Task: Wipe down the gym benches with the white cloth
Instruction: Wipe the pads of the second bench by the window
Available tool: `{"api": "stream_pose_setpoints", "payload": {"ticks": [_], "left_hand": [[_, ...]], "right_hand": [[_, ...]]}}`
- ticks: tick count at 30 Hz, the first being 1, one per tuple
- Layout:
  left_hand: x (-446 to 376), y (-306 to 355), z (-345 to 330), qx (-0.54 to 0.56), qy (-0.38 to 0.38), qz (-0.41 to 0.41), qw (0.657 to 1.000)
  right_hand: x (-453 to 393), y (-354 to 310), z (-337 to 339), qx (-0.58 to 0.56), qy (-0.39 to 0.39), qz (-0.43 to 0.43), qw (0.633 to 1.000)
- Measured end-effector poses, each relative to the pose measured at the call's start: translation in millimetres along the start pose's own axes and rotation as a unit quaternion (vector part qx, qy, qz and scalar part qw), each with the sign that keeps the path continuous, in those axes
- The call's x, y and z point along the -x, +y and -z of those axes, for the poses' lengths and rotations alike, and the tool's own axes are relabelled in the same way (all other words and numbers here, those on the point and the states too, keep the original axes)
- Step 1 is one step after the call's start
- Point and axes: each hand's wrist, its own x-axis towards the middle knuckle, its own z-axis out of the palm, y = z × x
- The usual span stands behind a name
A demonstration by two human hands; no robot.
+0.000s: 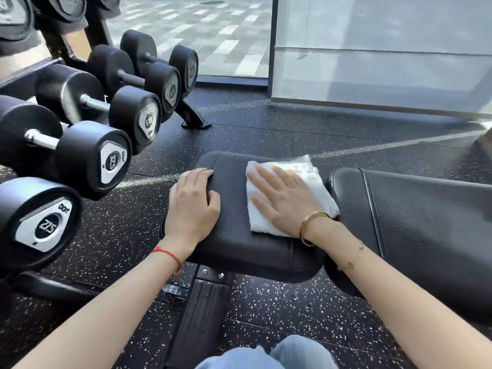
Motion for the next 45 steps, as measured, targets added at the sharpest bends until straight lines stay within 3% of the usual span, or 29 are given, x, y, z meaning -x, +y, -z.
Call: {"api": "stream_pose_setpoints", "payload": {"ticks": [3,8,16,20,24,33,41,45], "left_hand": [[0.2,1.2,-0.5,-0.002,0.003,0.003,1.000],[0.1,0.2,-1.8,0.003,0.003,0.002,1.000],[-15.7,-1.2,-3.5,-0.033,-0.017,0.030,0.999],[-41.6,1.1,-7.9,-0.095,-0.047,0.059,0.993],[-53.3,-4.2,-9.9,-0.092,-0.084,0.069,0.990],[-66.9,4.6,-8.9,-0.036,-0.116,0.128,0.984],[-72.2,8.2,-3.8,-0.037,-0.156,0.153,0.975],[-72.8,8.8,-5.9,-0.040,-0.172,0.168,0.970]], "right_hand": [[4.7,6.6,-0.5,-0.026,0.005,-0.013,1.000],[-62.2,17.3,7.2,-0.020,-0.013,-0.086,0.996],[-157.1,-17.8,12.0,-0.095,-0.113,-0.018,0.989],[-148.6,16.5,11.0,-0.104,-0.121,0.025,0.987],[-135.1,53.3,13.5,-0.122,-0.152,0.000,0.981],[-198.5,-0.8,11.2,-0.199,-0.280,0.005,0.939],[-150.8,65.0,34.9,-0.247,-0.344,-0.032,0.905],[-171.8,52.6,24.0,-0.275,-0.364,-0.028,0.889]]}}
